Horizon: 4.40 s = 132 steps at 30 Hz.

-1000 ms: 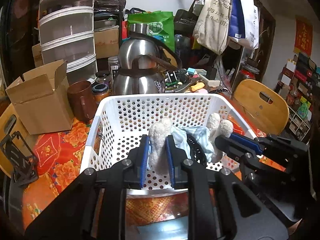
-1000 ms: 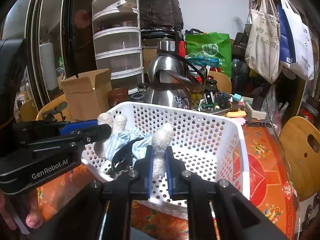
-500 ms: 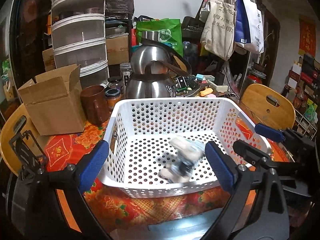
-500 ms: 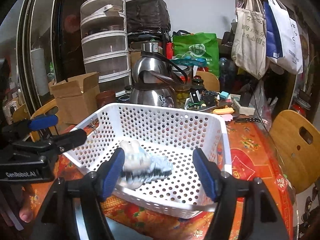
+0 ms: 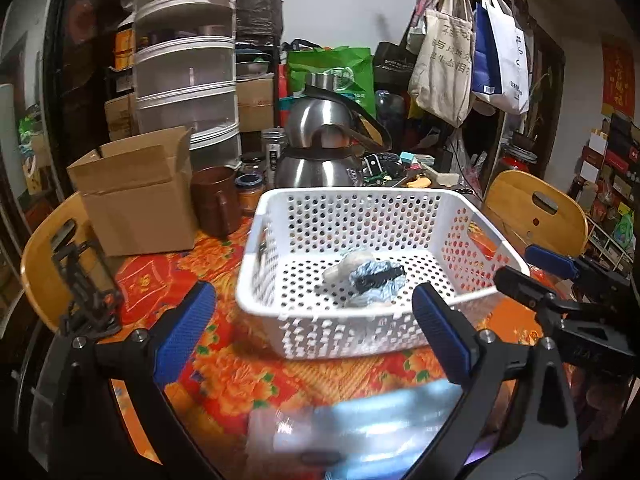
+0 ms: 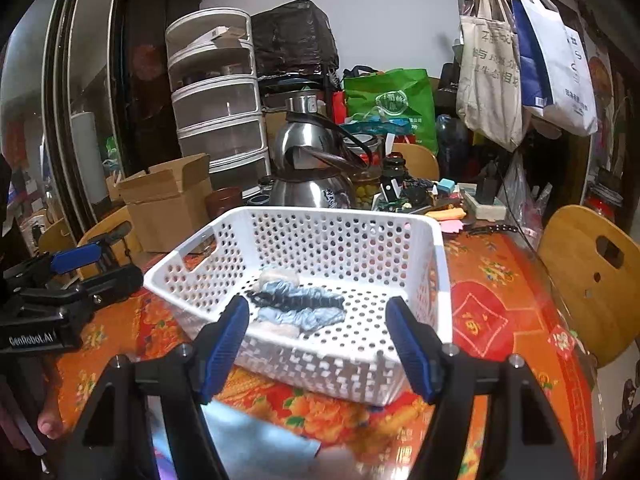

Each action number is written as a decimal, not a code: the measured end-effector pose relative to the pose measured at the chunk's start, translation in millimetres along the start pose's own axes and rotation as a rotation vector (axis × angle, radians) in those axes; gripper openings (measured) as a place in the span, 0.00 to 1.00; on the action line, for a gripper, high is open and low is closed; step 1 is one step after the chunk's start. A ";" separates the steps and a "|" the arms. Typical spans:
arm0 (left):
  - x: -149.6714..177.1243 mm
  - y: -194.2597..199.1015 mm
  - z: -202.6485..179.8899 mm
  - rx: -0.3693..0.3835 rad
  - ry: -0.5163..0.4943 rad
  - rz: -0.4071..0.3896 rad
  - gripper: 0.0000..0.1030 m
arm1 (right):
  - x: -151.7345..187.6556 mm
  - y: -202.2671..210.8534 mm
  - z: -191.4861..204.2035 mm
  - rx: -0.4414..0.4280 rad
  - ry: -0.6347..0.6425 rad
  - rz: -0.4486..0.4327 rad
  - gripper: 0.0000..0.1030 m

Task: Organize soft objects
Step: 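Move both tools back to the clear bag of blue masks, then close the left tool on the bag edge while the right tool grips it too, then lift the mask bag with both tools and carry it over the basket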

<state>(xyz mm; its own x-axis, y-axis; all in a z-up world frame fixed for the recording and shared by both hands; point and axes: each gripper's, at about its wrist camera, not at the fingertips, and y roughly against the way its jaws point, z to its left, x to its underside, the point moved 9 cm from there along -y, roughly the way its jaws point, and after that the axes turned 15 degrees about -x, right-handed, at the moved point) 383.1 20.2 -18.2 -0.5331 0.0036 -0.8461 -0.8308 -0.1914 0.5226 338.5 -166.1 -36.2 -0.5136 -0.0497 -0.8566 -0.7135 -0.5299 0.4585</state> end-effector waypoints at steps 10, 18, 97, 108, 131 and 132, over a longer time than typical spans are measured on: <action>40.8 75.6 46.6 -0.012 0.020 0.031 0.96 | 32.8 63.4 28.4 -0.009 0.029 -0.021 0.69; 102.8 107.5 89.7 -0.006 0.081 0.069 0.98 | 78.3 105.6 35.2 -0.009 0.014 -0.024 0.81; 145.2 -2.7 40.6 0.037 -0.021 0.122 0.02 | 122.9 26.0 9.8 -0.044 0.010 0.160 0.03; 118.4 30.2 46.9 0.036 -0.010 0.050 0.02 | 99.7 42.9 19.4 -0.029 0.056 0.108 0.03; -36.0 74.2 47.5 0.041 0.018 -0.067 0.02 | -32.4 76.8 19.3 0.046 0.149 -0.004 0.03; -43.6 71.2 45.6 0.035 0.014 -0.068 0.02 | -37.4 74.3 16.3 0.056 0.150 -0.005 0.03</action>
<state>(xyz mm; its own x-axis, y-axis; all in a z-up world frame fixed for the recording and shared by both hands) 339.9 51.2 60.7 -0.4728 0.0022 -0.8812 -0.8705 -0.1566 0.4667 296.9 -189.8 33.8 -0.4357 -0.1751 -0.8829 -0.7438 -0.4823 0.4627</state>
